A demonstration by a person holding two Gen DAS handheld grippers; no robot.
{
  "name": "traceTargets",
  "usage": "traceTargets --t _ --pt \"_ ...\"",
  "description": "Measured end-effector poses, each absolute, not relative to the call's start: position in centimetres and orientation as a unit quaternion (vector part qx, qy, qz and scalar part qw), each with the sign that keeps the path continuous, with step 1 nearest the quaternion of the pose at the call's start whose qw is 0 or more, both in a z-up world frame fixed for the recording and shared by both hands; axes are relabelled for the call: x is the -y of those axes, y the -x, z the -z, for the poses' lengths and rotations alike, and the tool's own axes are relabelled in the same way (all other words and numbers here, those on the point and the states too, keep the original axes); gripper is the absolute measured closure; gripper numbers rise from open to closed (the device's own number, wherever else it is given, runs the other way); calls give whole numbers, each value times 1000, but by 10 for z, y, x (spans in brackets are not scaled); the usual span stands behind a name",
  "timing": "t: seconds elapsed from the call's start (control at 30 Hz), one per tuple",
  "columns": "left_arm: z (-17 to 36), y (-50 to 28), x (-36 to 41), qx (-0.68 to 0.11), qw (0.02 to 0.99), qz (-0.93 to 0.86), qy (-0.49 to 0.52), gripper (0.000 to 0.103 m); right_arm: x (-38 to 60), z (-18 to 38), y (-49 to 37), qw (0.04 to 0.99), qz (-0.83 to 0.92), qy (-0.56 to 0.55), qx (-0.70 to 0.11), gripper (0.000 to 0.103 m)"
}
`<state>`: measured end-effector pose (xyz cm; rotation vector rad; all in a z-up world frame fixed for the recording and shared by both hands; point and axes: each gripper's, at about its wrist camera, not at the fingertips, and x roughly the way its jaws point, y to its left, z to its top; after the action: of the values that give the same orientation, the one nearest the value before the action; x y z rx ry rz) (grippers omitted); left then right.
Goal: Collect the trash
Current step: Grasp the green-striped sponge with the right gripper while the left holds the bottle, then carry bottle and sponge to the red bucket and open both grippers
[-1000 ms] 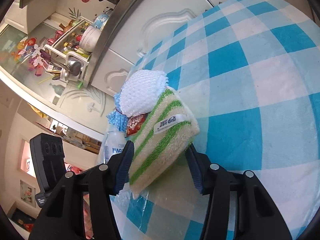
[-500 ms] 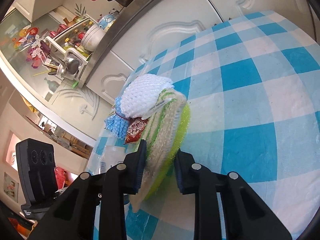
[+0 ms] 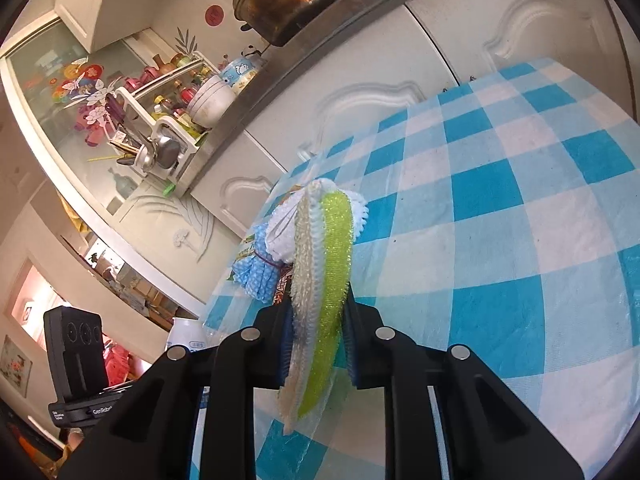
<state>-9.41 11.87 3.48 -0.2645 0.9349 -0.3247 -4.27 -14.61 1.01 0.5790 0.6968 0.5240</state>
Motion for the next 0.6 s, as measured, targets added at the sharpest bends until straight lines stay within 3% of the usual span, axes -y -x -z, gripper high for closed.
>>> traceTargets --t 0.17,0.43,0.6 --pt "-34 107 -141 -437 876 155 131 60 144 -12 47 871 -242 -275 -327 81" --pt "-34 117 -172 -422 882 153 145 60 158 -1 50 830 -242 -366 -344 82" --pt "-38 127 -193 -406 889 148 152 60 144 -25 57 834 -252 -353 -341 82"
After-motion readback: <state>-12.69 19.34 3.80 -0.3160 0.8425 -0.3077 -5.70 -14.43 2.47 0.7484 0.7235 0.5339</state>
